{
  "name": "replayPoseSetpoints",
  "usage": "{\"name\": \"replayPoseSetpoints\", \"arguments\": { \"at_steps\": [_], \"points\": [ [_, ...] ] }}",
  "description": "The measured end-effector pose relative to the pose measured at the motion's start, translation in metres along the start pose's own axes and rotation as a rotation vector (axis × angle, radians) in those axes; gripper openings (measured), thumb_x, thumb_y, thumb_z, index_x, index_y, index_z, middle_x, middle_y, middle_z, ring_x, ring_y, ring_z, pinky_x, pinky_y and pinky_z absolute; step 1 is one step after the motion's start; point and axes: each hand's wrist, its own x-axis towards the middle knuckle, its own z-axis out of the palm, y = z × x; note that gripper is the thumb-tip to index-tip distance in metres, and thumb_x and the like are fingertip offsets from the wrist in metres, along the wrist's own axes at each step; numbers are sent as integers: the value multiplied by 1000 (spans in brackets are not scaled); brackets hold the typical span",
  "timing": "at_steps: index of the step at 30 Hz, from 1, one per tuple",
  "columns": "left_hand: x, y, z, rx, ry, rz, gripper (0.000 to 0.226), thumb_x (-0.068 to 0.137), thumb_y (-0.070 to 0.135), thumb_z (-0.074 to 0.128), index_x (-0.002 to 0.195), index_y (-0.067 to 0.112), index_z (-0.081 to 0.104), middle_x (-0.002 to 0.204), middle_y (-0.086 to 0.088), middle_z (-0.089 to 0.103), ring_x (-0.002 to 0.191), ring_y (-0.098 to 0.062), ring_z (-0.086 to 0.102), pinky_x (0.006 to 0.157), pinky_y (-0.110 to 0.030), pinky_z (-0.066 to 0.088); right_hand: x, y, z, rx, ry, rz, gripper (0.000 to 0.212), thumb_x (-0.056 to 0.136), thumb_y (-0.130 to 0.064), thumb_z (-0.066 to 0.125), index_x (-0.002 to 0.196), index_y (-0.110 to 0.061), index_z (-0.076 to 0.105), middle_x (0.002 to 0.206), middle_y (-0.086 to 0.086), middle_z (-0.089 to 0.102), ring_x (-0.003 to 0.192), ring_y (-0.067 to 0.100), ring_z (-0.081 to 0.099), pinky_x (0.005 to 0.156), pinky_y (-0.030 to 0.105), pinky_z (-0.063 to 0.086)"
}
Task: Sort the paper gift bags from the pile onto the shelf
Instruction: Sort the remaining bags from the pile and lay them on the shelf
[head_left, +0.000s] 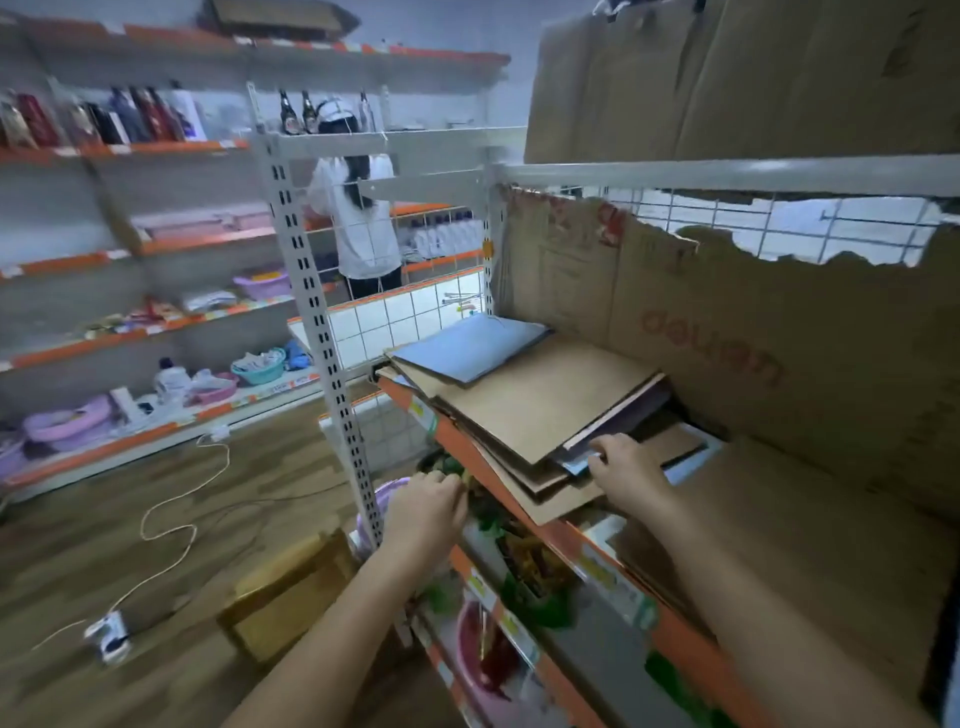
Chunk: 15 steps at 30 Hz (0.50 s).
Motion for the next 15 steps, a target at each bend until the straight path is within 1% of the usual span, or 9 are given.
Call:
{"name": "replayPoseSetpoints", "arguments": {
  "at_steps": [1, 3, 6, 8, 9, 10, 12, 14, 15],
  "points": [
    [13, -11, 1, -6, 5, -15, 42, 94, 37, 27, 102, 16, 62, 99, -1, 62, 97, -22, 55, 77, -32, 43, 10, -3, 5, 15, 11, 14, 34, 97, -25, 40, 120, -4, 55, 124, 15, 53, 113, 29, 51, 84, 32, 40],
    [41, -31, 4, -34, -2, -43, 35, 96, 34, 33, 105, 15, 61, 101, 0, 62, 98, -22, 55, 80, -34, 45, 30, -7, 15, 47, 48, 50, 32, 96, -24, 40, 114, -4, 57, 120, 14, 56, 108, 29, 52, 76, 29, 37],
    [92, -59, 7, -122, 24, -53, 29, 96, 31, 38, 105, 16, 62, 101, -1, 63, 97, -22, 55, 82, -36, 47, 55, -9, 30, 102, 116, 168, 28, 95, -19, 41, 106, 0, 58, 115, 18, 56, 103, 31, 53, 73, 28, 35],
    [134, -76, 9, -197, 57, -48, 28, 95, 29, 41, 106, 16, 62, 100, -3, 64, 97, -23, 57, 78, -36, 48, 70, -9, 39, 121, 177, 268, 30, 93, -22, 40, 95, 0, 60, 108, 21, 57, 99, 33, 53, 72, 29, 35],
    [155, -85, 9, -225, 54, -50, 27, 94, 28, 42, 106, 16, 62, 102, -4, 65, 98, -25, 58, 75, -35, 48, 76, -11, 43, 105, 199, 315, 33, 92, -27, 40, 96, -1, 60, 108, 22, 57, 101, 34, 52, 75, 31, 38],
    [177, -93, 9, -245, 41, -59, 28, 93, 28, 42, 108, 16, 62, 105, -5, 66, 99, -26, 58, 76, -35, 47, 79, -15, 45, 68, 215, 356, 38, 93, -32, 40, 103, -3, 61, 113, 22, 56, 106, 34, 50, 82, 34, 40],
    [220, -112, 12, -262, -12, -97, 32, 92, 31, 44, 115, 17, 60, 116, -8, 63, 109, -28, 55, 85, -39, 47, 84, -26, 49, 11, 236, 439, 48, 93, -40, 41, 123, -5, 54, 127, 20, 48, 119, 33, 42, 95, 37, 38],
    [260, -127, 14, -236, -101, -132, 42, 91, 37, 47, 126, 15, 53, 129, -11, 54, 123, -29, 45, 97, -40, 43, 82, -37, 55, 13, 277, 521, 54, 92, -43, 45, 133, -7, 45, 134, 18, 41, 124, 31, 37, 97, 37, 37],
    [276, -134, 17, -215, -148, -128, 48, 90, 40, 49, 130, 12, 50, 132, -14, 51, 125, -30, 41, 99, -40, 40, 80, -42, 59, 15, 301, 545, 56, 91, -43, 47, 135, -7, 43, 134, 16, 39, 122, 30, 38, 96, 37, 38]
  ]
}}
